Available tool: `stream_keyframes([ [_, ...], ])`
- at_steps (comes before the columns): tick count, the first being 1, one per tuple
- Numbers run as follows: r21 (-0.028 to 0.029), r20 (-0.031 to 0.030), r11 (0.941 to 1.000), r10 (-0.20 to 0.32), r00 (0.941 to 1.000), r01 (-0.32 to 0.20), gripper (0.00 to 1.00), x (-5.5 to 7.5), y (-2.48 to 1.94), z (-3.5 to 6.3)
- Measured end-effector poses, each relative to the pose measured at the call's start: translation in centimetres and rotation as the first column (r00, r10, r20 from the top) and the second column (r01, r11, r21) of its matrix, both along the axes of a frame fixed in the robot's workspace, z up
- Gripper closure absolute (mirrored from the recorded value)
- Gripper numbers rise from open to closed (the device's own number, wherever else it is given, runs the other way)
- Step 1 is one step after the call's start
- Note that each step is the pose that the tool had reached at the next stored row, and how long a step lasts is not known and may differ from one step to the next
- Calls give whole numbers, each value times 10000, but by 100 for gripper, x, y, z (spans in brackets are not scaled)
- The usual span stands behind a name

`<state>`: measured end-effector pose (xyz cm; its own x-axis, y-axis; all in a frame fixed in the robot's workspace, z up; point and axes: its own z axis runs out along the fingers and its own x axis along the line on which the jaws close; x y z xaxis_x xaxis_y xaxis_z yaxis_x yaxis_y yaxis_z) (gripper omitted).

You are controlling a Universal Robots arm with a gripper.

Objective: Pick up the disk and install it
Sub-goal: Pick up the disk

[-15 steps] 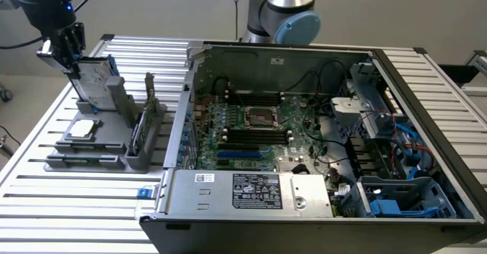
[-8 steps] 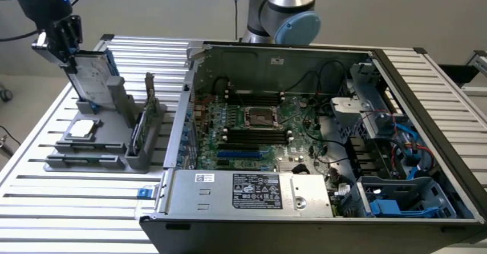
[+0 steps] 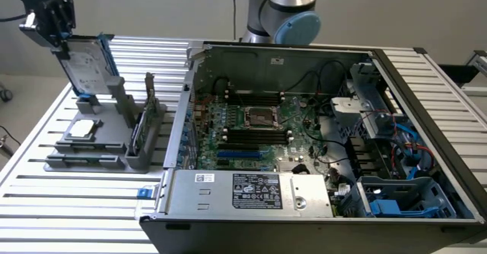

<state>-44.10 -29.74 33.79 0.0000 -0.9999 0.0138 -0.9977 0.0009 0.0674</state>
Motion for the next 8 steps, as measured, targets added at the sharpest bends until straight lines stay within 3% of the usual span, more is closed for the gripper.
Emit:
stream_keyframes([
  [8, 0, 1, 10000, 2, 10000, -2, 67, 20, 0, 364],
])
